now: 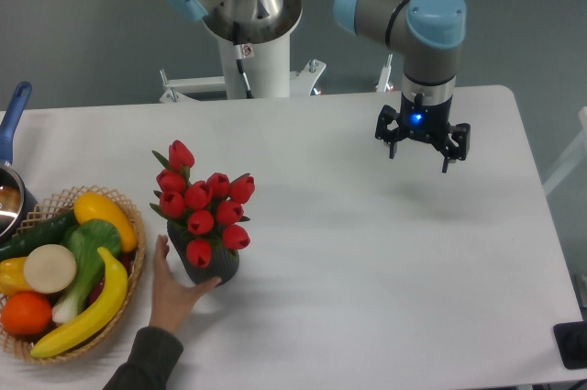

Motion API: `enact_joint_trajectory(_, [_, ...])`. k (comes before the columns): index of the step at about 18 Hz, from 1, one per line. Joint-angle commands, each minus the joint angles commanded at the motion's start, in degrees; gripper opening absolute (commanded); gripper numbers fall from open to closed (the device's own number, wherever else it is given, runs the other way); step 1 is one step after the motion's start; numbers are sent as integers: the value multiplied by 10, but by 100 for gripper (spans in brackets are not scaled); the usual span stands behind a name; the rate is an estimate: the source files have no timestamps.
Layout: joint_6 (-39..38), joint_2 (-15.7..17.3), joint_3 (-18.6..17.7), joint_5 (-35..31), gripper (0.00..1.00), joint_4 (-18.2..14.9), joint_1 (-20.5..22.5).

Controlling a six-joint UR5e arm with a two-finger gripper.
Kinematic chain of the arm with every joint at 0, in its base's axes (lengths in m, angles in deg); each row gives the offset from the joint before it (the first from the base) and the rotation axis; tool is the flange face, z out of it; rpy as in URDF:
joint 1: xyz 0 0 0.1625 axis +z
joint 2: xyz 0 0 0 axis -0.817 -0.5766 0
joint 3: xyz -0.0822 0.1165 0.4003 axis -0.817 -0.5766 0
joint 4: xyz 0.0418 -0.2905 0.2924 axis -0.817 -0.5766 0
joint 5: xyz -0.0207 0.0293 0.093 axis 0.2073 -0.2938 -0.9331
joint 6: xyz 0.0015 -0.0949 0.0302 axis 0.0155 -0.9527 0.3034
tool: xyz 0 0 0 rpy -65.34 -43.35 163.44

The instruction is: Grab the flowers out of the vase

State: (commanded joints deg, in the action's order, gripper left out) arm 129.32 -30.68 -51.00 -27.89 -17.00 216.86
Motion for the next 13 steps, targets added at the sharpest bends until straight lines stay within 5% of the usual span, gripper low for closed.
enact_joint_trajectory(7, [-5, -3, -2, 5, 100, 2, -22])
enact_joint_trajectory(13, [-15, -12, -2, 79, 100, 4, -24])
